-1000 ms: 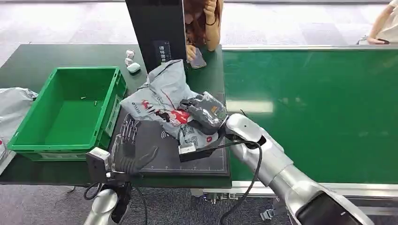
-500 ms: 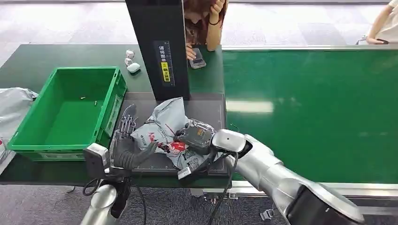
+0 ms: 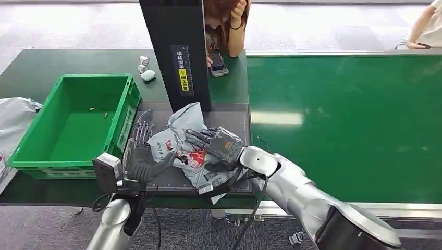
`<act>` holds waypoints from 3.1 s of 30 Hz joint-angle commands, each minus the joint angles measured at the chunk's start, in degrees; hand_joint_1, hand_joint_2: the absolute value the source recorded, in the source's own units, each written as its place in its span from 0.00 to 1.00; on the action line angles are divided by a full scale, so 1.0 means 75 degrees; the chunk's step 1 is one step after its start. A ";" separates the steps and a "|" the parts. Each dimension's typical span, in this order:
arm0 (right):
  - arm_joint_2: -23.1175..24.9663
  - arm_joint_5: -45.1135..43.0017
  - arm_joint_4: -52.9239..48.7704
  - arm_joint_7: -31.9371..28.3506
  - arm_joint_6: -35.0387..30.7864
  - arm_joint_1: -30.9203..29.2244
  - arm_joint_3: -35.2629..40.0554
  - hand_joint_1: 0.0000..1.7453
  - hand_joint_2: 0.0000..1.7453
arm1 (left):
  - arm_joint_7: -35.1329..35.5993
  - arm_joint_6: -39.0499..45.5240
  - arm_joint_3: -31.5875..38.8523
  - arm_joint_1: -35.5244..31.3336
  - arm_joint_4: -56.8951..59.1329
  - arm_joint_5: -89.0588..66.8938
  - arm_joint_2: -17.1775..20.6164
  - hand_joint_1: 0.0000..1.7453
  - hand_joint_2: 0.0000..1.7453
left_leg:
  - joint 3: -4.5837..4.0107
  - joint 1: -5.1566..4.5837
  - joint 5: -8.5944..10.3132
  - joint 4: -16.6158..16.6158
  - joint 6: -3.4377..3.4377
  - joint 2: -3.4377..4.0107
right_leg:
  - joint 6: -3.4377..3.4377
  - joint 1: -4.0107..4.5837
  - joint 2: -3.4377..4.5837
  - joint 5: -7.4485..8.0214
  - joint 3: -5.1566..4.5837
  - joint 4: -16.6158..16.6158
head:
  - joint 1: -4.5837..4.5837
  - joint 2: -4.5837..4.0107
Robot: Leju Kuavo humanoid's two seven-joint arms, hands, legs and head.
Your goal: Moved the parcel from conveyor to table for the left to box.
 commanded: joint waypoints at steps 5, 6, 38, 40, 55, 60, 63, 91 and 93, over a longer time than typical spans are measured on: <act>0.0068 0.0030 0.0484 -0.0007 0.0001 -0.0159 0.0213 0.00 0.00 | 0.0081 -0.0002 -0.0266 -0.0312 0.0551 0.0019 0.0121 0.00 1.00 | 0.0024 0.0003 -0.0003 -0.0007 -0.0007 -0.0004 | -0.0009 0.0006 -0.0013 -0.0006 0.0026 -0.0008 | 0.0003 0.0000; 0.0068 0.0030 0.0484 -0.0007 0.0001 -0.0159 0.0213 0.00 0.00 | 0.0081 -0.0002 -0.0266 -0.0312 0.0551 0.0019 0.0121 0.00 1.00 | 0.0016 0.0002 -0.0002 -0.0005 -0.0005 -0.0005 | -0.0007 0.0004 -0.0012 -0.0005 0.0019 -0.0005 | 0.0000 0.0000; -0.0140 0.1678 -0.2408 -0.0969 -0.0781 0.1028 -0.3887 0.00 0.00 | -0.0379 0.0532 -0.0245 -0.0599 0.0643 0.0139 -0.0099 0.00 1.00 | 0.0024 0.0005 -0.0005 -0.0006 -0.0007 -0.0001 | -0.0010 0.0008 -0.0012 -0.0008 0.0028 -0.0009 | 0.0000 0.0000; -0.0140 0.1678 -0.2408 -0.0969 -0.0781 0.1028 -0.3887 0.00 0.00 | -0.0379 0.0532 -0.0245 -0.0599 0.0643 0.0139 -0.0099 0.00 1.00 | 0.0009 0.0002 -0.0001 -0.0005 -0.0004 -0.0003 | -0.0006 0.0004 -0.0010 -0.0004 0.0011 -0.0005 | 0.0000 0.0000; 0.0401 0.1917 -0.3378 -0.2214 -0.0781 0.1600 -0.6103 0.00 0.00 | -0.0690 0.1219 -0.0195 -0.0424 0.0250 0.0384 -0.0118 0.00 1.00 | 0.0004 0.0002 -0.0001 -0.0003 -0.0004 0.0001 | -0.0006 0.0003 -0.0006 -0.0004 0.0004 -0.0002 | 0.0000 0.0000; 0.0372 0.0938 -0.5016 -0.2437 -0.0781 0.2121 -0.6570 0.00 0.00 | -0.0713 0.2155 -0.0223 -0.0515 0.0307 0.0314 -0.0066 0.00 1.00 | 0.0006 0.0004 -0.0004 -0.0002 -0.0006 -0.0009 | -0.0008 0.0006 -0.0016 -0.0009 0.0011 -0.0002 | 0.0003 0.0000; 0.0489 0.0077 -0.5368 -0.2437 -0.0781 0.2262 -0.6912 0.00 0.00 | -0.0766 0.2892 -0.0258 -0.0471 0.0444 -0.0172 -0.0020 0.00 1.00 | 0.0010 0.0003 -0.0004 -0.0003 -0.0005 -0.0007 | -0.0006 0.0005 -0.0013 -0.0008 0.0014 -0.0003 | 0.0000 0.0000; 0.0052 -0.7919 -0.7526 -0.1154 0.2147 0.6352 -0.8002 0.00 0.00 | -0.0817 0.4349 -0.0968 0.0184 -0.0610 -0.3452 0.0000 0.00 1.00 | 0.0067 0.0008 -0.0114 0.0002 0.0012 -0.0015 | -0.0007 0.0009 -0.0025 -0.0094 0.0097 -0.0040 | 0.0032 0.0000; 0.0084 -0.7743 -0.7629 -0.1129 0.2130 0.6454 -0.7971 0.00 0.00 | -0.0947 0.4914 -0.0776 0.0196 -0.0869 -0.2971 -0.0068 0.00 1.00 | 0.0079 0.0010 -0.0121 0.0004 0.0010 -0.0008 | -0.0009 0.0011 -0.0022 -0.0097 0.0111 -0.0042 | 0.0032 0.0000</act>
